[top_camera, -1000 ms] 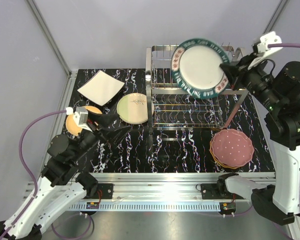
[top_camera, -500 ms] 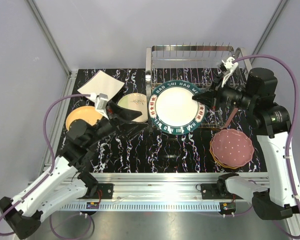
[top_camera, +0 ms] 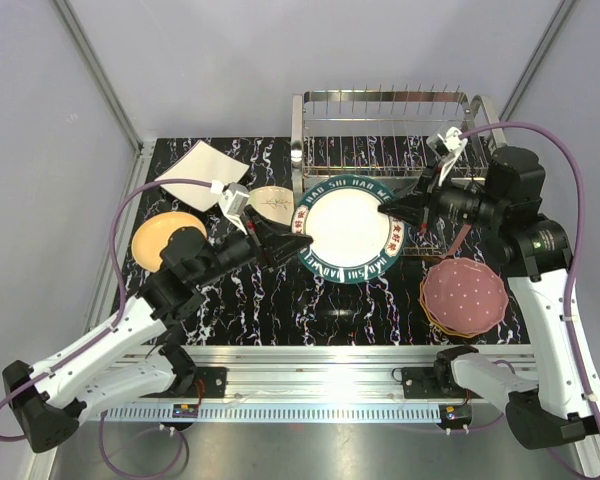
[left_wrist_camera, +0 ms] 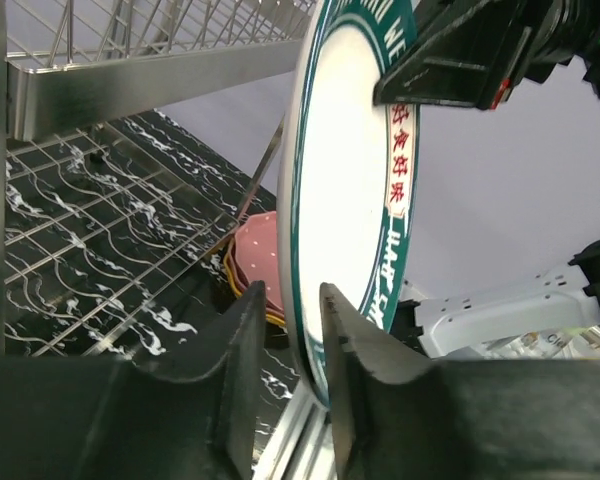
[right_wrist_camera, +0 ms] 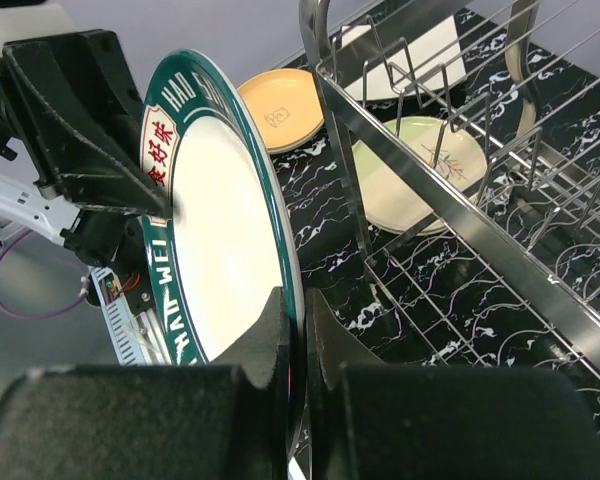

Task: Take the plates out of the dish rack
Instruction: Pass the plate from the right arm to the left, then place the plate on the table

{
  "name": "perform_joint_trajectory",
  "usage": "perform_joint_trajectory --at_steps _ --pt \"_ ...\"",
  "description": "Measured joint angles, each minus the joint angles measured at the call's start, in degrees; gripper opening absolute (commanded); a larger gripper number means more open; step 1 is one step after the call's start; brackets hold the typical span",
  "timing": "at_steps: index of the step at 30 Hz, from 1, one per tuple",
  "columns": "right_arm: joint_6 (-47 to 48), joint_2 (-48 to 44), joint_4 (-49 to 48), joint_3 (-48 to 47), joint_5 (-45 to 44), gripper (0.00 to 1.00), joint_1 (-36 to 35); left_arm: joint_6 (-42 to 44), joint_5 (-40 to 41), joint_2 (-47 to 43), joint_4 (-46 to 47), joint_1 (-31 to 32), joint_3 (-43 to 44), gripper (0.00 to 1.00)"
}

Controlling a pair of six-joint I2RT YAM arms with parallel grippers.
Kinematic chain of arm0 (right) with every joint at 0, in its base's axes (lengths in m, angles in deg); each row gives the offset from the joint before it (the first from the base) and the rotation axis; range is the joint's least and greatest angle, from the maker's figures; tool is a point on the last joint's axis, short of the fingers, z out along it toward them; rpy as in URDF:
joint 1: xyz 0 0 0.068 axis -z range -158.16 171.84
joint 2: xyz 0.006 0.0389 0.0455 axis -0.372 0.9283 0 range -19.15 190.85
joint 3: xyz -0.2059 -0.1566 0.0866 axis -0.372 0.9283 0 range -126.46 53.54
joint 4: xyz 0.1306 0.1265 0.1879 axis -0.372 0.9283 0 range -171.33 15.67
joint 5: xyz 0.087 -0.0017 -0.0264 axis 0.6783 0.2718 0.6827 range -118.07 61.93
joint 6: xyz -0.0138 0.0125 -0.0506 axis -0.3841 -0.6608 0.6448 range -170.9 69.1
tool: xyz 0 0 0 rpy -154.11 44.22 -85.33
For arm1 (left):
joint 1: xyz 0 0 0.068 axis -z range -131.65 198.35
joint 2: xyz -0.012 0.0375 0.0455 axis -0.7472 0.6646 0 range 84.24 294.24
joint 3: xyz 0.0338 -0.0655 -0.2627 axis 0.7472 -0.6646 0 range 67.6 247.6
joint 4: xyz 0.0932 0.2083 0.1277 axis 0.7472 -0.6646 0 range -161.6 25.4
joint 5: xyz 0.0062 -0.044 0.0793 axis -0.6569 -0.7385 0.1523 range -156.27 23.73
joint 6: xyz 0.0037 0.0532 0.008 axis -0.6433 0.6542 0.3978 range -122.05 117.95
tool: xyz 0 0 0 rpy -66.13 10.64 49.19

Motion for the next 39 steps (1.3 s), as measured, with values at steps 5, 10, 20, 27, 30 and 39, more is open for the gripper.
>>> perform_joint_trajectory --at_steps 5,10,20,27,30,39 --pt "0.92 -0.35 -1.16 2.62 1.09 0.08 0.0 0.35 2.1 0.63 -2.03 -0.2 0.44 0.0" --pt "1.14 -1.86 -1.55 4.17 3.15 0.79 -0.04 2.43 1.22 -0.2 -3.65 -0.22 0.33 0.0" --pt "8.46 -8.0 2.6 5.4 -3.39 1.0 4.7 5.95 -8.44 -7.1 -16.41 -7.08 -1.84 0.0" --pt "11.19 -12.31 4.11 10.49 -10.43 1.0 10.47 6.84 -11.91 -9.05 -24.52 -9.29 -8.07 0.0" --pt "11.61 -13.22 4.11 14.08 -11.19 1.0 11.52 5.79 -12.7 -9.03 -25.03 -9.51 -12.2 0.0" --pt "12.79 -15.02 3.43 22.23 -10.95 1.0 12.09 -1.55 -13.0 -5.51 -15.23 -9.84 -22.4 0.0"
